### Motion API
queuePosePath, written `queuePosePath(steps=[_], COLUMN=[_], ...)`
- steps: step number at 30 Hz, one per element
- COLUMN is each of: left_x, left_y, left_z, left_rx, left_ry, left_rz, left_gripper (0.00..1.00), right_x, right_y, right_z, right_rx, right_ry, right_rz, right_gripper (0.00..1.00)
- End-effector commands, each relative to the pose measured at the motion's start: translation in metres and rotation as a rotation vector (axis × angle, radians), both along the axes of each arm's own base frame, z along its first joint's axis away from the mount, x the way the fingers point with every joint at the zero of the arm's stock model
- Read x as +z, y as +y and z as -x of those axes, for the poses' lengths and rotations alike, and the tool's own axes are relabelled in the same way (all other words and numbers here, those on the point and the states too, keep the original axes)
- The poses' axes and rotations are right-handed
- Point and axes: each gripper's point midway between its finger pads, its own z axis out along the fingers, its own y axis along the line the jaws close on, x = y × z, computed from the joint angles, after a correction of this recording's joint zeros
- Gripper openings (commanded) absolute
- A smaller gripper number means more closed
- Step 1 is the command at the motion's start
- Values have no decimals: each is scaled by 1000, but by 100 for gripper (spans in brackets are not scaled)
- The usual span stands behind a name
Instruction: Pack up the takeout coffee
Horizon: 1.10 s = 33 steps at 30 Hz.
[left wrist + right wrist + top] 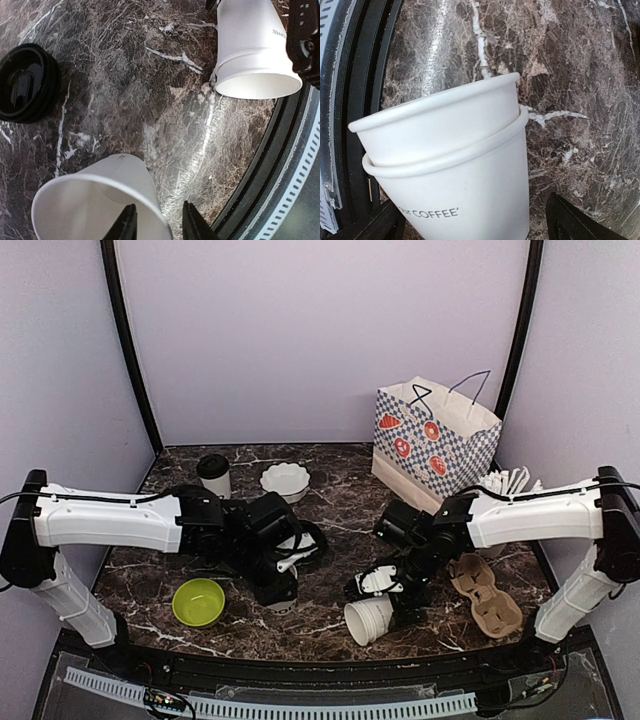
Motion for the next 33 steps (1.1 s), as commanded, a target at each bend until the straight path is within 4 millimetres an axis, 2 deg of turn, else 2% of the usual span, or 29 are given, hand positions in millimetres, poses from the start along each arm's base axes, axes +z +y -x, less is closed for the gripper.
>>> queuePosePath(steps=[1,6,9,14,22,26,29,30,33], left_x=[19,54,82,121,157,173,195,208,225], left_y=[-11,-16,-13,-12,-20,-28,-36,-41,-54], left_z=[0,-3,-9,-23,-44,-51,-55,-52,-38], left_rx=[-16,-7,10,40,57,47,24,-4,-119], left_ry=[-10,-49,-118,-209,-226,-228,-277,-290,-298], left_rz=[40,132,198,276,402,476,548,607,708], left_gripper=[38,44,47,48,48,48,51,52,57], right_x=[-12,-10,-7,11,47,88,126,139,179], right_y=[-2,1,2,9,15,17,23,25,32], right_z=[4,7,7,12,-1,-23,-48,-56,-79], right_rx=[24,36,43,52,-6,-67,-127,-153,-197], right_ry=[-4,10,16,47,138,163,172,184,223], right_rz=[29,17,9,-31,-132,-234,-353,-393,-523], right_gripper=[98,92,86,79,68,69,70,70,71])
